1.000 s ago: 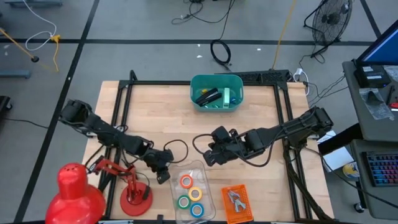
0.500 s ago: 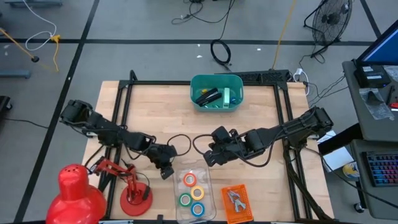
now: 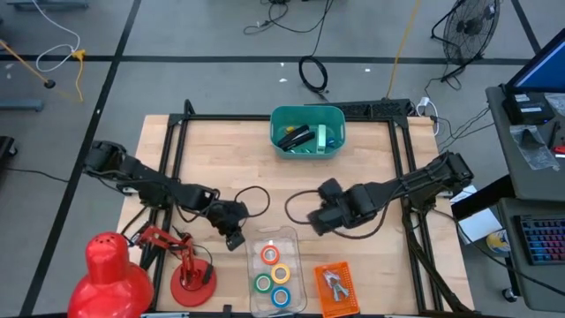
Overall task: Pick and place Stapler, Stapler remover, tape
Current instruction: Adjust the bins
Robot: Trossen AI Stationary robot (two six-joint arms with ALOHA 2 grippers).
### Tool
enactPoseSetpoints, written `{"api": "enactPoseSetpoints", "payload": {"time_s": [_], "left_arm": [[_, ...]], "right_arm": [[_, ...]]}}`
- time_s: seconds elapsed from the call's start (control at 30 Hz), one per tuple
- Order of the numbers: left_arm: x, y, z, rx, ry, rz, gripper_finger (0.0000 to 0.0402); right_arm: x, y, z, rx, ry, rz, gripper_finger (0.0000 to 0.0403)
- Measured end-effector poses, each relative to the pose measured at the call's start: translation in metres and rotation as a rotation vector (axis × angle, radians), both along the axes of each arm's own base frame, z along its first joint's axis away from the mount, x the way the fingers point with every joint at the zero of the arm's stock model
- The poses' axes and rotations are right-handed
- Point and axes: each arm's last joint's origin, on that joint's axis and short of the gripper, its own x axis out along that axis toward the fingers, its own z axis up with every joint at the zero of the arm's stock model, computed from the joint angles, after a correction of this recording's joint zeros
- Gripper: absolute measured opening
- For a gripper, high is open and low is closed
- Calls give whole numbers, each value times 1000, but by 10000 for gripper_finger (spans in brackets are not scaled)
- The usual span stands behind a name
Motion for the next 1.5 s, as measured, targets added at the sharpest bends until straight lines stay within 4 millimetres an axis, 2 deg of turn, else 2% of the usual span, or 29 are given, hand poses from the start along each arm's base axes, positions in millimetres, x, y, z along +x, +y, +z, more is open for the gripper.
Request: {"api": "enactPoseSetpoints", "payload": {"time_s": [0.13, 0.27, 0.43, 0.63, 0.83, 1.0, 1.13, 1.5], "left_arm": [[-5, 4, 5, 50, 7, 40, 0], [-8, 9, 8, 82, 9, 79, 0], [-11, 11, 14, 101, -10, 93, 0], [-11, 11, 15, 114, -21, 93, 0], [-11, 12, 15, 123, -28, 94, 0], [-11, 11, 15, 121, -30, 94, 0], [-11, 11, 15, 120, -29, 93, 0], [-12, 9, 15, 111, -26, 87, 0]], "right_arm": [[-18, 6, -13, 123, 194, -14, 0], [-31, 32, -32, 286, 302, 52, 0], [-53, 75, -52, 396, 325, 45, 0], [-84, 119, -61, 493, 347, 32, 0], [-98, 149, -73, 548, 306, 29, 0], [-95, 167, -94, 559, 309, 61, 0], [-84, 180, -108, 614, 261, 92, 0], [-75, 186, -110, 643, 162, 98, 0]]}}
